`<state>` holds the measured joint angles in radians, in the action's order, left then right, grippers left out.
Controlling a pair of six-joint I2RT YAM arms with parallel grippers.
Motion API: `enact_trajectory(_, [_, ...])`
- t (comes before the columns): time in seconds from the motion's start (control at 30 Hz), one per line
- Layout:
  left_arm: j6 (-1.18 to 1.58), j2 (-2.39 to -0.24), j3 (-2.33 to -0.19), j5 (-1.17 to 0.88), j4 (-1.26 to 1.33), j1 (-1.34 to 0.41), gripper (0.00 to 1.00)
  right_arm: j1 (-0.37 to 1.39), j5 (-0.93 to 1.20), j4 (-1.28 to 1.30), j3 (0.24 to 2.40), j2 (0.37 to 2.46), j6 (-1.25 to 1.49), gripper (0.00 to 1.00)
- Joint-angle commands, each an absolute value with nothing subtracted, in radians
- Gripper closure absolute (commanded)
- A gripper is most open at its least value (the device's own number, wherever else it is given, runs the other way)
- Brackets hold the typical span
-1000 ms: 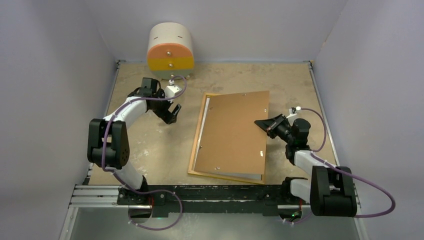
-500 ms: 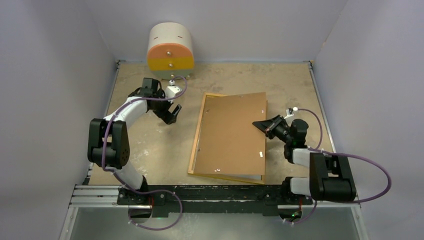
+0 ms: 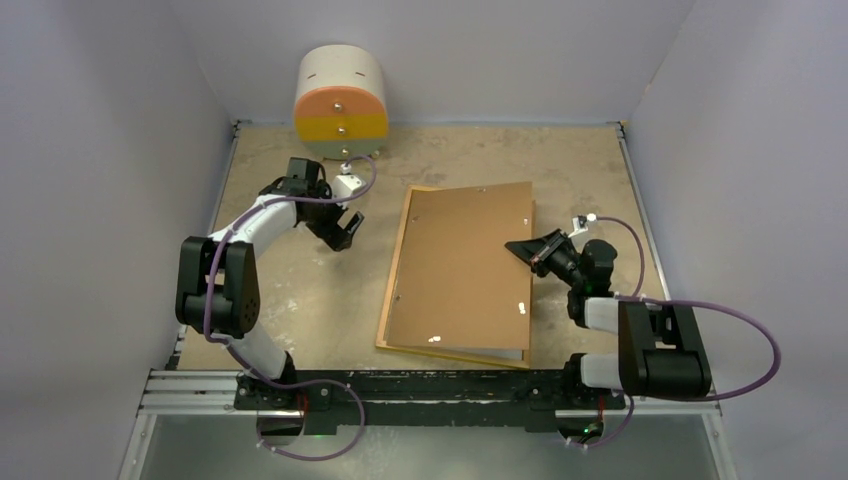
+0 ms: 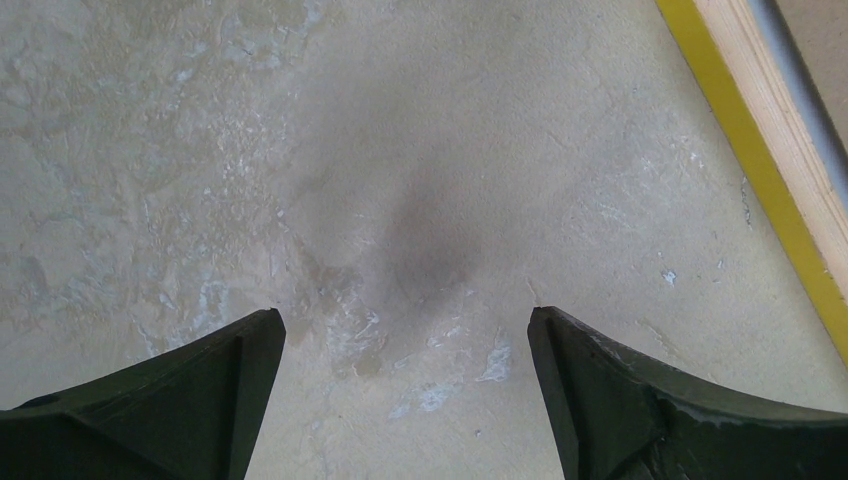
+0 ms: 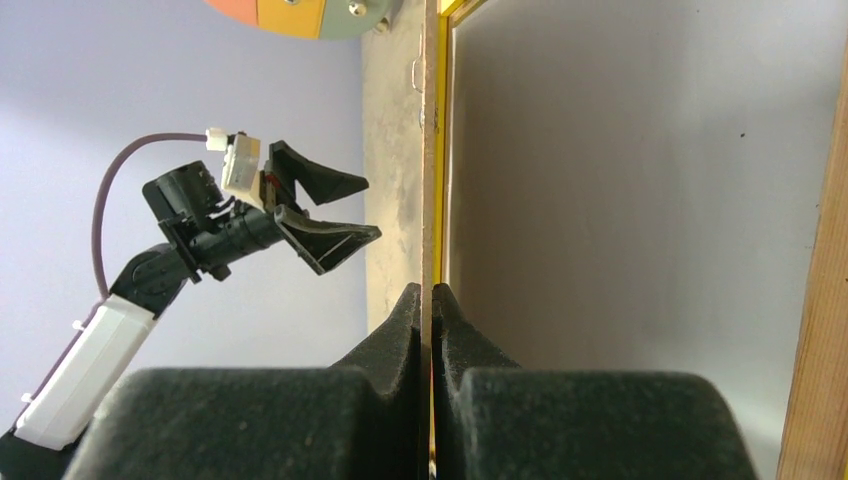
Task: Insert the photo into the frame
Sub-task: Turn over the photo frame item on the photo frame.
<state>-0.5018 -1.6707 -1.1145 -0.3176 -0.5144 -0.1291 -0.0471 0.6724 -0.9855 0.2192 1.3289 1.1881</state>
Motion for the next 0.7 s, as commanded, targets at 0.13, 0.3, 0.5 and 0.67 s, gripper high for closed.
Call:
enact_trajectory(0.13, [-0.521,-1.641,-1.109,-0.296,-0.522,-0.138,0.0,-0.054,0.679,-1.155,0.221,1.389,1.213,1.0])
enact_trajectory(0.3, [-0.52,-1.643,-1.109,-0.293,-0.529,-0.139,0.0,-0.058,0.679,-1.221,0.211,1.445,1.228,1.0])
enact_trajectory(0.5, [-0.523,-1.647,-1.104,-0.278,-0.536,-0.144,0.0,-0.073,0.693,-1.339,0.197,1.516,1.263,1.0])
enact_trajectory(0.67, [-0.519,-1.645,-1.107,-0.277,-0.541,-0.149,0.0,-0.086,0.702,-1.412,0.199,1.572,1.292,1.0])
